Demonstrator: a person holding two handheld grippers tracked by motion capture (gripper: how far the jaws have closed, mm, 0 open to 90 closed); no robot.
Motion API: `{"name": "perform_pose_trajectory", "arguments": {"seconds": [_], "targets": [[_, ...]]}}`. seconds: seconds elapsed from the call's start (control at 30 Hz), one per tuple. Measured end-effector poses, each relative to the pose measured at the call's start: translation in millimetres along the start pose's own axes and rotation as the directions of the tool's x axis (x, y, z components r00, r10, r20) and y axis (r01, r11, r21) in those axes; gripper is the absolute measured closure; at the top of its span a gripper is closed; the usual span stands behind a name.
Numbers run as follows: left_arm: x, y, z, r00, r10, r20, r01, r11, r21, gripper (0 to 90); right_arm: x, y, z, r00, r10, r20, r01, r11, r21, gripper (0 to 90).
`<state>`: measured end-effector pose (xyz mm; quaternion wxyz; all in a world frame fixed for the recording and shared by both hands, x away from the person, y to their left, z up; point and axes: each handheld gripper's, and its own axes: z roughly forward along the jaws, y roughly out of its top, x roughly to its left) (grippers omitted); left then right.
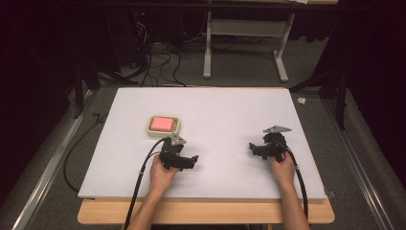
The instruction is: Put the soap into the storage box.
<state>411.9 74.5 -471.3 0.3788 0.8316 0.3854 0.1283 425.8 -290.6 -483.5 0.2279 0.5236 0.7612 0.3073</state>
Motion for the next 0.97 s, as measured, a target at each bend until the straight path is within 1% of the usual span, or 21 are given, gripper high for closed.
{"name": "perform_pose_trajectory", "arguments": {"seconds": [0.1, 0.17, 0.23, 0.27, 0.43, 0.53, 0.57, 0.63, 0.73, 0.97], "targets": [[0.0, -0.4, 3.4, 0.9999, 0.007, -0.012, -0.007, 1.0, 0.007, 14.5, 0.0, 0.0, 0.0, 1.0, 0.0, 0.0, 0.0, 1.0, 0.0, 15.5], [-0.3, -0.6, 4.2, 1.0, 0.006, -0.008, -0.006, 0.9999, 0.008, 14.5, 0.0, 0.0, 0.0, 1.0, 0.0, 0.0, 0.0, 1.0, 0.0, 15.5], [-0.8, -0.6, 5.3, 0.9998, 0.011, -0.016, -0.011, 0.9999, 0.009, 14.5, 0.0, 0.0, 0.0, 1.0, 0.0, 0.0, 0.0, 1.0, 0.0, 15.5], [-1.1, -0.7, 6.1, 0.9999, 0.011, -0.012, -0.011, 0.9999, 0.013, 14.4, 0.0, 0.0, 0.0, 1.0, 0.0, 0.0, 0.0, 1.0, 0.0, 15.5], [-1.8, -1.6, 9.7, 0.9996, 0.02, -0.022, -0.019, 0.9996, 0.02, 14.4, 0.0, 0.0, 0.0, 1.0, 0.0, 0.0, 0.0, 1.0, 0.0, 15.5], [-2.1, -3.3, 13.0, 0.9991, 0.025, -0.035, -0.024, 0.9993, 0.028, 14.4, 0.0, 0.0, 0.0, 1.0, 0.0, 0.0, 0.0, 1.0, 0.0, 15.5], [-2.7, -4.8, 14.4, 0.9984, 0.032, -0.047, -0.031, 0.9992, 0.025, 14.4, 0.0, 0.0, 0.0, 1.0, 0.0, 0.0, 0.0, 1.0, 0.0, 15.5], [-3.2, -8.2, 14.3, 0.9979, 0.04, -0.052, -0.04, 0.9992, 0.006, 14.0, 0.0, 0.0, 0.0, 1.0, 0.0, 0.0, 0.0, 1.0, 0.0, 15.5], [-4.3, -8.9, 14.2, 0.997, 0.046, -0.061, -0.046, 0.9989, 0.002, 13.7, 0.1, 0.0, 0.0, 1.0, 0.0, 0.0, 0.0, 1.0, 0.0, 15.5], [-3.5, -9.0, 14.4, 0.9976, 0.04, -0.057, -0.04, 0.9992, 0.003, 13.5, 0.1, -0.1, 0.0, 1.0, 0.0, 0.001, 0.0, 1.0, -0.001, 15.5]]}}
